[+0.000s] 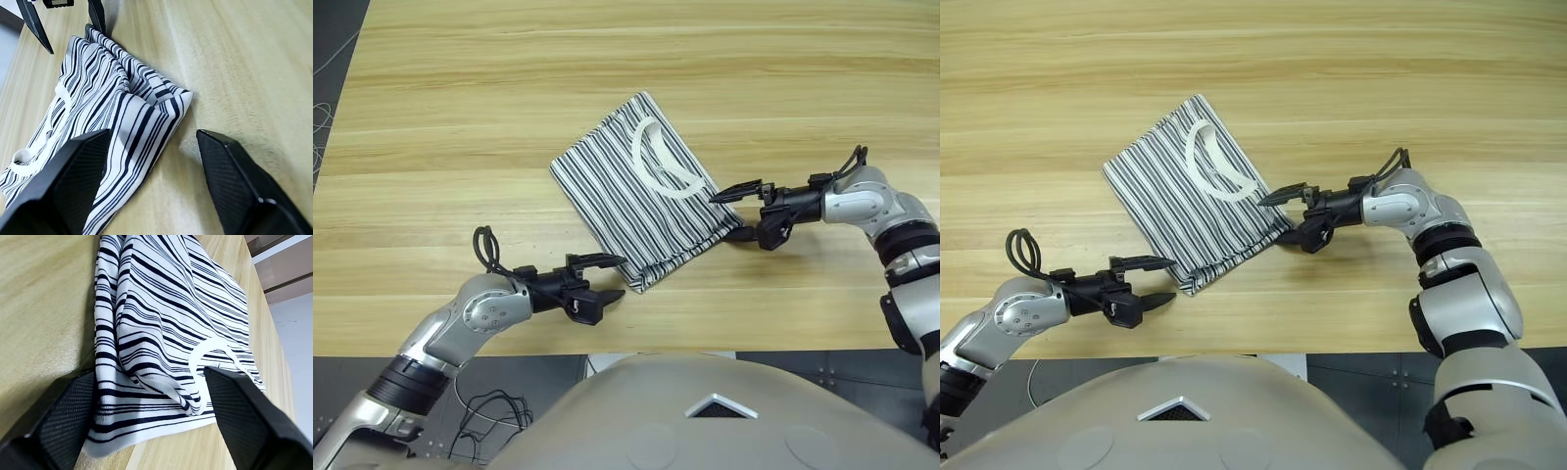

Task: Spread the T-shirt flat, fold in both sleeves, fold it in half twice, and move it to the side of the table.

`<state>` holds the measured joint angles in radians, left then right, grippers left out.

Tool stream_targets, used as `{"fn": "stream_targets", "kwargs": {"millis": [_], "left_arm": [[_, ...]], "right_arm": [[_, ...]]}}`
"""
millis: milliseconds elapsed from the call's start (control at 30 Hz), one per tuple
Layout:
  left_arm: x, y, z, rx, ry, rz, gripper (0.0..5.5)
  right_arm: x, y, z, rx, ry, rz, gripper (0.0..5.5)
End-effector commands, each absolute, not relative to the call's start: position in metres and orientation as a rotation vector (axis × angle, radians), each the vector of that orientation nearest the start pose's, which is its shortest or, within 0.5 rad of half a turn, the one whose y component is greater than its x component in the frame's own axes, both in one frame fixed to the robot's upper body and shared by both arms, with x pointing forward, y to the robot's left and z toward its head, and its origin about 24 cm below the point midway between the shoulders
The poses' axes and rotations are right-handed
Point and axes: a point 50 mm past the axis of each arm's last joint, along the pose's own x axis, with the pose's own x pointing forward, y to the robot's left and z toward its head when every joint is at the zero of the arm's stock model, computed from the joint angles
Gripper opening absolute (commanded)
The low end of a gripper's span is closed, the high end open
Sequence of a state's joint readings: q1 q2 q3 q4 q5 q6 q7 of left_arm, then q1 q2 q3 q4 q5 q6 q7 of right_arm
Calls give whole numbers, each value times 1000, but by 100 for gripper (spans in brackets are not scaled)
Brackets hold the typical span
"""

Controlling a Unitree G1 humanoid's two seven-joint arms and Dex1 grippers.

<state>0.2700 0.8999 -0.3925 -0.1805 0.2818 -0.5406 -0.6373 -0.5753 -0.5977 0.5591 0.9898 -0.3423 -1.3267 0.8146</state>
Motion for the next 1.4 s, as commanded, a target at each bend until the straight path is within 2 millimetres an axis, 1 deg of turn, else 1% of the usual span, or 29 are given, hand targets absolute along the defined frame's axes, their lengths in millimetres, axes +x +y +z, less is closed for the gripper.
{"fn": "stream_targets", "kwargs": {"millis": [33, 233, 333, 467, 500, 600, 633, 733, 800, 833, 900, 967, 1033, 1100, 1167, 1200, 1300, 1400], "left_arm": [[138, 174, 19, 994, 63, -1418, 328], [146, 167, 14, 1001, 54, -1438, 328], [148, 166, 11, 1008, 59, -1447, 331], [149, 167, 9, 1006, 71, -1455, 257], [149, 167, 9, 1005, 73, -1456, 247], [149, 166, 8, 1009, 72, -1460, 192], [150, 166, 9, 1013, 61, -1458, 168], [151, 163, 11, 1012, 35, -1456, 120], [151, 161, 12, 1004, 32, -1461, 96], [150, 160, 13, 974, 43, -1469, 73], [146, 154, 20, 846, 51, -1482, 46], [144, 148, 31, 724, 44, -1492, 30], [139, 145, 47, 594, 89, -1516, 30], [128, 145, 64, 462, 169, -1592, 30], [116, 147, 76, 376, 243, -1677, 30], [113, 149, 81, 353, 265, -1692, 30], [116, 153, 91, 346, 275, -1682, 30], [115, 159, 98, 297, 330, -1695, 30]], "right_arm": [[251, -175, 15, -1169, -199, 1729, 380], [250, -172, 14, -1186, -214, 1736, 380], [250, -170, 13, -1183, -222, 1743, 339], [249, -170, 13, -1183, -226, 1751, 250], [250, -170, 13, -1184, -225, 1752, 238], [250, -170, 13, -1192, -214, 1756, 176], [251, -171, 12, -1194, -210, 1756, 150], [251, -171, 13, -1195, -204, 1754, 96], [252, -171, 13, -1185, -202, 1748, 68], [253, -170, 14, -1147, -188, 1729, 43], [259, -166, 21, -976, -62, 1689, 12], [262, -164, 37, -759, 45, 1719, 10], [257, -166, 56, -609, 150, 1800, 10], [248, -169, 73, -498, 243, 1871, 10], [239, -171, 87, -426, 313, 1923, 10], [235, -172, 94, -395, 347, 1944, 10], [225, -174, 107, -375, 396, 1979, 10], [223, -173, 113, -415, 381, 1979, 10]]}}
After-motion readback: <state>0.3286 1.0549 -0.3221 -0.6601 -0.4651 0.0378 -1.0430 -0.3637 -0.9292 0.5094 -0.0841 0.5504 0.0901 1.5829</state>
